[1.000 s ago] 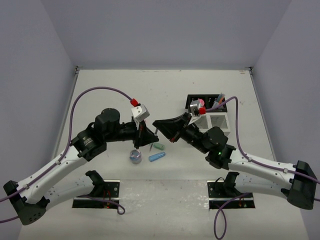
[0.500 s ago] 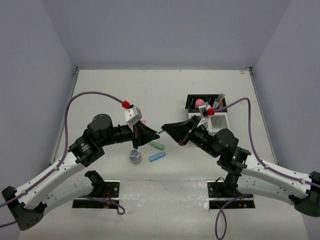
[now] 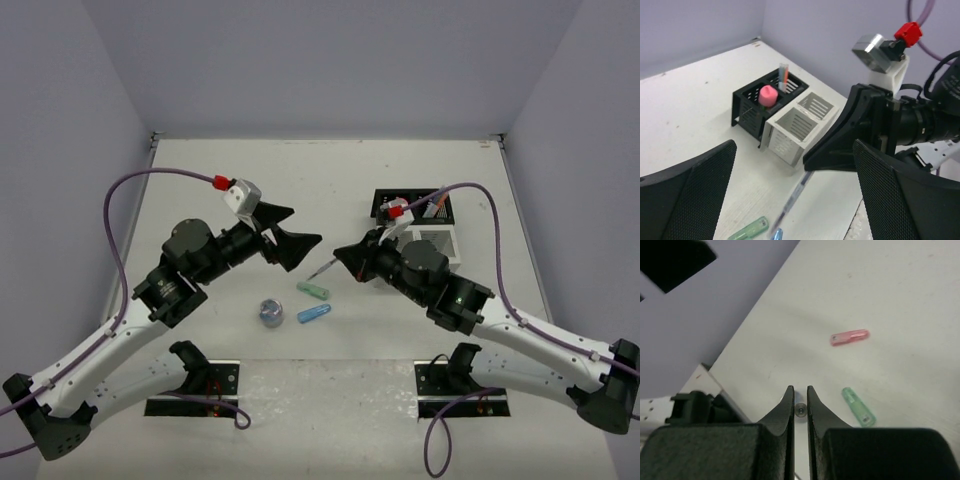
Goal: Sort the stationery into containers
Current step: Place the pen in the storage box.
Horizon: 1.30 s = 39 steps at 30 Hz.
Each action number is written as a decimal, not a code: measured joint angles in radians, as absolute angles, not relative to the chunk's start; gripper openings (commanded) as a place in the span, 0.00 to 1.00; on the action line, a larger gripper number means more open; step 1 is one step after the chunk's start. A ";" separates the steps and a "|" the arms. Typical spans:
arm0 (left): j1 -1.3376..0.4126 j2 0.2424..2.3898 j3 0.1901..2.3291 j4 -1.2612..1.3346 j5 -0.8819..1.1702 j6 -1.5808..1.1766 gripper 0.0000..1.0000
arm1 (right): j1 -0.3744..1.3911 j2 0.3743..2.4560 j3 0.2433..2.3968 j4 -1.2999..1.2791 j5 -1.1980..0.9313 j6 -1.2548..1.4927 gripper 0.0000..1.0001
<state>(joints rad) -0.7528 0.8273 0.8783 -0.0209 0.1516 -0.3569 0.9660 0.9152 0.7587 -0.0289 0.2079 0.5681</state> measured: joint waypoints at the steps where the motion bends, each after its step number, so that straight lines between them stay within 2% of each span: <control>1: -0.753 0.827 0.891 -0.042 0.116 -0.359 1.00 | 0.945 0.919 0.773 -0.045 0.230 0.560 0.00; 8: -0.753 0.820 1.008 -0.287 -0.176 -0.371 1.00 | 0.700 0.922 0.910 -0.207 0.442 0.483 0.00; 12: -0.753 0.789 1.010 -0.412 -0.237 -0.369 1.00 | 0.512 0.928 1.003 -0.264 0.541 0.442 0.00; 17: -0.753 0.746 0.981 -0.496 -0.265 -0.349 1.00 | 0.342 0.928 1.025 -0.300 0.556 0.421 0.00; 22: -0.753 0.730 0.934 -0.522 -0.292 -0.341 1.00 | 0.256 1.014 1.059 -0.322 0.532 0.400 0.00; 31: -0.753 0.740 0.836 -0.531 -0.320 -0.329 1.00 | 0.242 1.260 1.082 -0.332 0.474 0.376 0.02; 32: -0.753 0.740 0.835 -0.532 -0.320 -0.329 1.00 | 0.242 1.270 1.082 -0.324 0.466 0.375 0.05; 36: -0.753 0.737 0.835 -0.529 -0.320 -0.329 1.00 | 0.242 1.274 1.069 -0.288 0.428 0.375 0.64; 37: -0.753 0.736 0.834 -0.527 -0.320 -0.329 1.00 | 0.242 1.274 1.063 -0.279 0.420 0.374 0.70; 39: -0.753 0.736 0.830 -0.525 -0.321 -0.329 1.00 | 0.242 1.274 1.051 -0.270 0.403 0.375 0.73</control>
